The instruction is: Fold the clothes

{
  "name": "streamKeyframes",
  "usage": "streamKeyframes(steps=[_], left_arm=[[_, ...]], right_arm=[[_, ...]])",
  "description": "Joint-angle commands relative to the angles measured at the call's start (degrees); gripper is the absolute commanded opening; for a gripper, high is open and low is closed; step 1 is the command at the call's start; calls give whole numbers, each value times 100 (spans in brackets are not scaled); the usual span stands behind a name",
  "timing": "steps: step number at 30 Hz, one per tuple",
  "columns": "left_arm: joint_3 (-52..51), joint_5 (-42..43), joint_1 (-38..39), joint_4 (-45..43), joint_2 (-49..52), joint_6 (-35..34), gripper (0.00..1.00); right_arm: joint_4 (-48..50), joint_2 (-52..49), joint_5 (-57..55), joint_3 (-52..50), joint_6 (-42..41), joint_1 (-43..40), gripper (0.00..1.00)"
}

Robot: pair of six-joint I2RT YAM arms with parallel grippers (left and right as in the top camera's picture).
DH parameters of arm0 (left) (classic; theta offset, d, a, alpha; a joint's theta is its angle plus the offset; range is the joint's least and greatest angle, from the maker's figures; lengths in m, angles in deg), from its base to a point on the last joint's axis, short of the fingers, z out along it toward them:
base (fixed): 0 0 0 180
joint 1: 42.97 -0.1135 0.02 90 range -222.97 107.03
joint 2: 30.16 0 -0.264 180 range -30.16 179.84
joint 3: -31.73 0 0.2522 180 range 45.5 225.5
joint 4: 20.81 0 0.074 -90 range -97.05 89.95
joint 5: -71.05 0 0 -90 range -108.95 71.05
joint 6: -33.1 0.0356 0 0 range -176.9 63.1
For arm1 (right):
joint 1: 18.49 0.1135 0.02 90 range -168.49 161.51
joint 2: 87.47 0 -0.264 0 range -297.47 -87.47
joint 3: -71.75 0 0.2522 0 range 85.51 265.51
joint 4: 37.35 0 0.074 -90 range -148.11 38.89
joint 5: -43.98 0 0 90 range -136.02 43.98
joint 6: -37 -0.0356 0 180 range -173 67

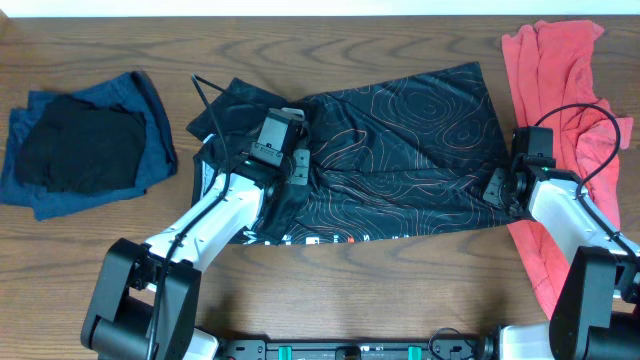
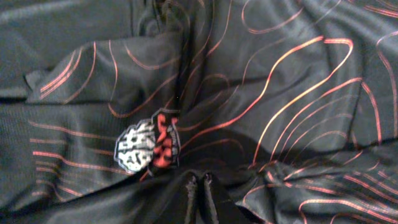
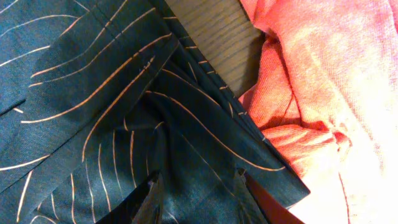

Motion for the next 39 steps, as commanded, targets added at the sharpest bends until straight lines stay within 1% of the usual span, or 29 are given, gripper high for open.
streamKeyframes(steps=[1,3,4,10,12,13,14,17,18,20,22,25,29,32,39], left_arm=[[52,-72,-20,-74,42,33,11],[52,-72,-20,-72,42,35,17],[52,-72,-20,-72,42,35,23],[52,-66,-35,24,37,31,25],[52,-2,-35,289,-4,26,26],[52,-4,-35,461,-28,13,30],[52,-4,-35,660,-52,13,31],[52,-4,-35,1325,-101,-31,31],[52,-2,-35,1543,-101,-101,31],[31,-4,-35,1856,-96,-144,31],[-37,-4,-35,1978,-96,-144,31],[-175,-4,-35,1987,-96,-144,31],[-308,-4,-35,1969,-96,-151,31],[-330,-7,-35,1965,-96,-254,31],[-330,-4,-35,1930,-96,-254,31]], right_arm=[[4,-37,13,-24,-55,42,36],[2,-37,15,-24,-55,42,36],[2,-37,13,-24,-55,42,36],[0,-37,13,-24,-50,42,36],[2,-37,13,-24,17,42,36],[9,-37,11,-24,37,42,36],[24,-37,9,-24,37,42,36],[262,-37,13,-24,57,42,37],[428,-37,35,-24,59,42,39],[778,-37,184,-24,101,42,41],[1064,-37,365,-24,98,42,41],[1276,-37,579,-24,94,42,41],[1156,-37,625,-24,98,42,42],[992,-39,483,-28,98,42,42],[1075,-94,155,-33,94,35,42]])
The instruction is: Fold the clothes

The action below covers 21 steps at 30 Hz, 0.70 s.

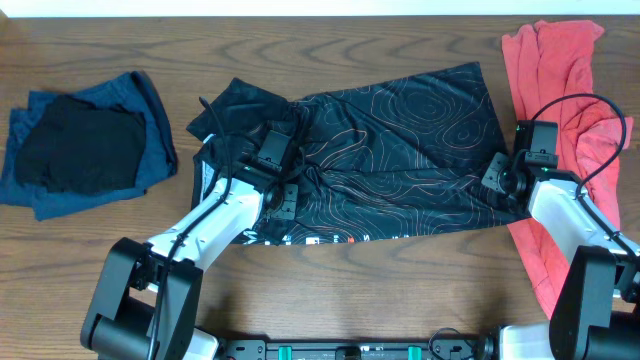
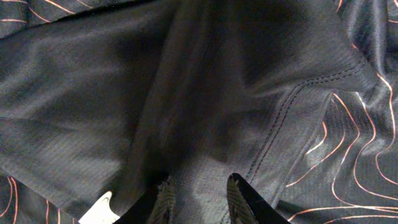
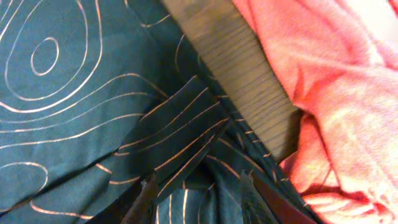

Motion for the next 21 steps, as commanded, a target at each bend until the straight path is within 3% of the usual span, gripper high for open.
streamKeyframes(steps=[1,8,12,14,19,21], left_arm=[[-52,-24,-24,0,-92,-76,31],[-52,-26,-24,-2,-92,-76,31],[-52,-26,-24,-2,-92,-76,31],[-52,-26,-24,-2,-92,-76,31],[-52,-26,-24,-4,-92,-76,31],[-52,-26,-24,-4,-92,-76,31]], right_arm=[[15,-98,-179,-17,48,35,41],[210,-479,-153,-44,-125,35,41],[476,-649,-118,-44,-131,35,35],[590,-656,-92,-44,-151,35,29],[763,-651,-92,-42,-192,35,1],[802,-651,-92,-39,-273,35,1]])
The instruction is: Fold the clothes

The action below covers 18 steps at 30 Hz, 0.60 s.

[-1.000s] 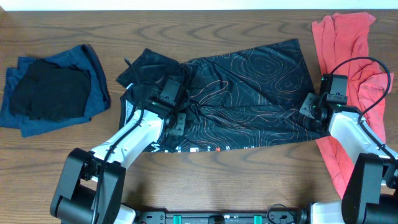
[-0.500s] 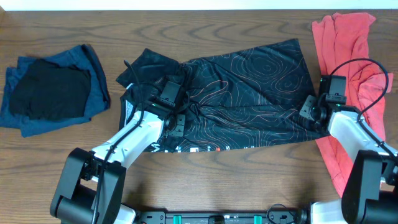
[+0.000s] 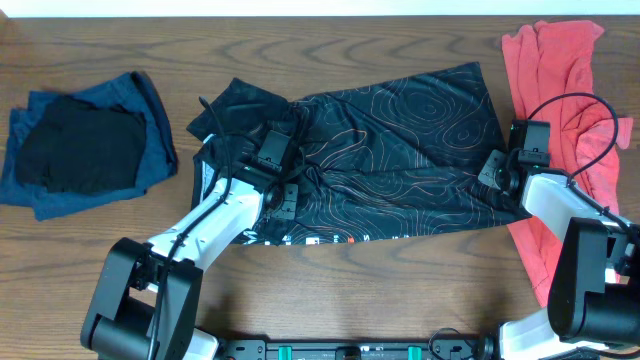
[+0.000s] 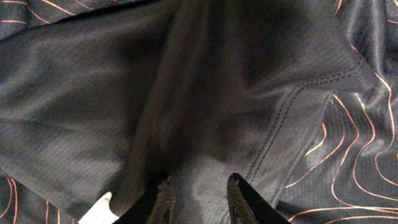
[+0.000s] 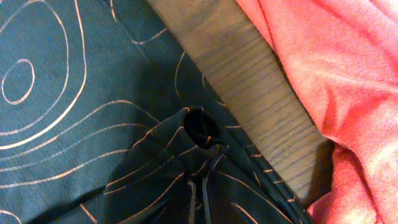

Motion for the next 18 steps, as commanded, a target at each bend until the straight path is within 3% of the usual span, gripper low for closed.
streamKeyframes(steps=[1,9,10,12,18], left_arm=[[-52,-26,-24,9,-92,-76,31],[-52,-26,-24,-131,-92,-122,31],[-52,-26,-24,-144,-92,-122,31],[-52,-26,-24,-164,-92,-122,31],[-52,-26,-24,-164,-92,-122,31]], right_arm=[[105,-22,-59,-33,-184,35,1],[925,-13,50,-33,-199,35,1],[1043,-13,61,-33,-199,35,2],[1246,-13,190,-33,-197,35,17],[1233,-13,243,-33,-195,35,19]])
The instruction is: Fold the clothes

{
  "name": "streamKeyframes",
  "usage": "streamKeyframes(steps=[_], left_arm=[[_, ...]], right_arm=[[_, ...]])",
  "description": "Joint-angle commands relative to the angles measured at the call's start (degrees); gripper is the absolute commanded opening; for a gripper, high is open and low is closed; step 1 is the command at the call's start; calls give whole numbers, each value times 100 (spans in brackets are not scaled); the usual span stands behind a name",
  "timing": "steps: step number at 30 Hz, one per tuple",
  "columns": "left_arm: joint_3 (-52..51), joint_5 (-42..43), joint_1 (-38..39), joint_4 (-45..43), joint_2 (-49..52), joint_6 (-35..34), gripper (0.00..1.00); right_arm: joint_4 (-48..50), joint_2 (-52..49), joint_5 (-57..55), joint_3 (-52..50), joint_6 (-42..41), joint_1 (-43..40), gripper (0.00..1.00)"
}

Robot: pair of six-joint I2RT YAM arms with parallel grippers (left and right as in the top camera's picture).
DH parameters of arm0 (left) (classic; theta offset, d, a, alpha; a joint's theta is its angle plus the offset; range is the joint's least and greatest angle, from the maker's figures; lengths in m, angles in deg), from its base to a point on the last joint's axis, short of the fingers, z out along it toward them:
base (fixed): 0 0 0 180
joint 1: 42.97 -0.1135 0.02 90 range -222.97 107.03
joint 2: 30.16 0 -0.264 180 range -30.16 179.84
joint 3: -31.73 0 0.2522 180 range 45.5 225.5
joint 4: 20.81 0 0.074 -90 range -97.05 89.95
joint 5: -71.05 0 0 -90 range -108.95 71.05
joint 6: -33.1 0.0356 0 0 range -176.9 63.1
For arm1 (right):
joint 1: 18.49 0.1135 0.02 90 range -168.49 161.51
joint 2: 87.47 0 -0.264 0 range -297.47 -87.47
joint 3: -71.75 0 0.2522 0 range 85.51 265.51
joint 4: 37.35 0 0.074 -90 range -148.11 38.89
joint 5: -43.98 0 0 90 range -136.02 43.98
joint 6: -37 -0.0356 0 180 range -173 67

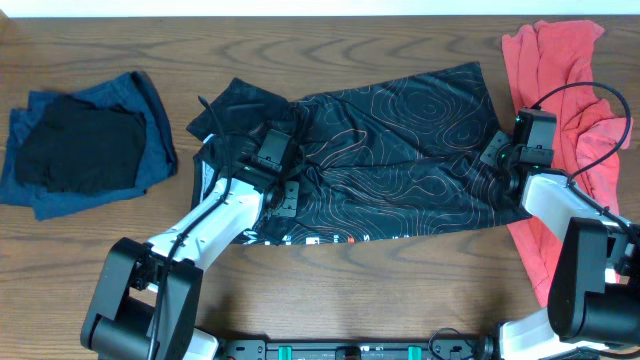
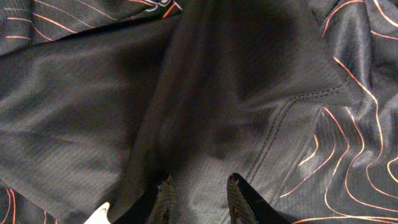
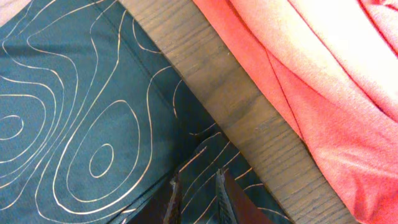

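Observation:
A black shirt with thin orange contour lines lies spread across the middle of the table. My left gripper rests on the shirt's crumpled left part. Its fingers stand apart, so the left gripper is open on plain dark fabric beside a seam. My right gripper is at the shirt's right edge. There the right gripper has its fingers close together with a raised fold of the shirt between them.
A red garment lies crumpled along the right side, with one strip of bare wood between it and the shirt. The same red garment fills the right wrist view's right half. A folded blue and black pile sits far left.
My right gripper has moved a little toward the table's far side and higher, still holding the shirt fold; more of the shirt's edge and wood shows. The left gripper barely shifted and stays open.
First my left gripper was shut on shirt fabric near a printed patch, and the right stood open over the shirt's right edge. Then the left was open on plain fabric. Later the right was shut on a fold at that edge, which it now holds higher.

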Motion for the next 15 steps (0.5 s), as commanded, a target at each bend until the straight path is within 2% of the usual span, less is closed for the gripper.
streamKeyframes(steps=[1,9,11,15], left_arm=[[-52,-26,-24,4,-92,-76,31],[63,-413,-24,114,-275,-72,32],[160,-413,-26,201,-498,-72,37],[321,-411,-221,240,-1075,-72,62]], right_arm=[[-57,-13,55,-22,-39,35,18],[-841,-13,55,-22,258,31,24],[-1067,-11,74,-22,256,31,26],[-1390,168,293,-17,444,31,33]])
